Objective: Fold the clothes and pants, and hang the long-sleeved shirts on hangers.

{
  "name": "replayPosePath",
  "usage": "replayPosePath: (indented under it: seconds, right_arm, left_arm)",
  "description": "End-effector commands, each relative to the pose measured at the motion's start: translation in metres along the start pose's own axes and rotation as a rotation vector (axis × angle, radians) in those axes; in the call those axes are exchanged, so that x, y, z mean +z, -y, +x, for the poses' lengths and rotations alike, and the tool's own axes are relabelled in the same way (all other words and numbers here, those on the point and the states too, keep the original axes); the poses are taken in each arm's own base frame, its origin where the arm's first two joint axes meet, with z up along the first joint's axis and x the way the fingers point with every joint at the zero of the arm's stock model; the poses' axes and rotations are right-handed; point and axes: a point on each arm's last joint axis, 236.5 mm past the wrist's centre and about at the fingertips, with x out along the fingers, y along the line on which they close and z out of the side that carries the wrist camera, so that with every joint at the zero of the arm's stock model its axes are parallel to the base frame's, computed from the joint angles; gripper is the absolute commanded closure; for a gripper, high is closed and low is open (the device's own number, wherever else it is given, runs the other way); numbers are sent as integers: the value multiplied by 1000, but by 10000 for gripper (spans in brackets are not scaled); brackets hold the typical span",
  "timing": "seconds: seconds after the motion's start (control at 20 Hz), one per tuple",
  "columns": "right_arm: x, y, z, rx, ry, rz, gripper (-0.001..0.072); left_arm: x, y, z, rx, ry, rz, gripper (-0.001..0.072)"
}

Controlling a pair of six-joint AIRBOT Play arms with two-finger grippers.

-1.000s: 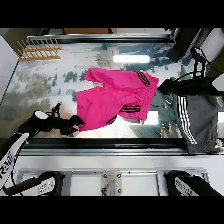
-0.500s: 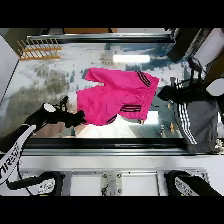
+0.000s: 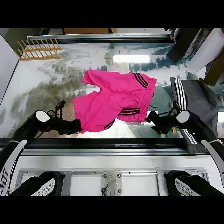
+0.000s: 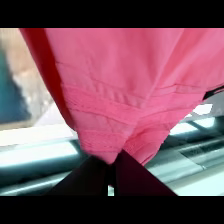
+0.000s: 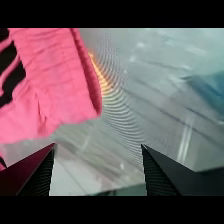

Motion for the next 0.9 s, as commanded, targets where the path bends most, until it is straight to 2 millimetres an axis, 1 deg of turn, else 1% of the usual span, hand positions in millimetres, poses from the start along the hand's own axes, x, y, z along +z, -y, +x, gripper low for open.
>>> replayPosePath:
  seconds: [0.0, 0.1, 0.15, 0.3, 0.35, 0.4, 0.45, 0.55, 0.65, 0.7, 0.75, 0.8, 0.85]
  right_arm:
    - [1, -12, 31, 63, 62, 95, 149]
    - [5, -22, 40, 95, 96, 108, 149]
    - [9, -27, 40, 107, 115, 100, 149]
    - [21, -40, 36, 138, 158, 86, 155]
    - [22, -42, 35, 142, 162, 81, 176]
    - [22, -42, 36, 138, 160, 71, 235]
    - [19, -39, 40, 127, 148, 59, 248]
    - [12, -36, 48, 102, 116, 49, 247]
    - [11, -39, 52, 100, 110, 25, 253]
    - [12, -44, 52, 103, 112, -1, 373]
    - [15, -49, 51, 110, 120, -40, 535]
    - [18, -54, 49, 118, 131, -79, 642]
    - [21, -60, 46, 126, 141, -115, 685]
  left_arm:
    - [-16, -2, -5, 3, 10, 11, 702]
    - [-16, -1, -7, 1, 20, 18, 702]
    - [-15, 0, -9, 0, 27, 21, 702]
    - [-14, 0, -9, -1, 30, 23, 702]
    - [-14, 1, -9, -1, 31, 23, 702]
    - [-14, 0, -9, -1, 31, 23, 702]
    - [-14, 1, -9, -1, 31, 23, 702]
    - [-14, 1, -9, -1, 31, 23, 701]
    - [-14, 0, -9, -1, 31, 23, 702]
    - [-14, 0, -9, -1, 30, 23, 701]
    - [-14, 0, -9, -1, 32, 23, 702]
    - [-14, 0, -9, -1, 34, 23, 702]
    - [-12, 0, -10, 1, 41, 23, 701]
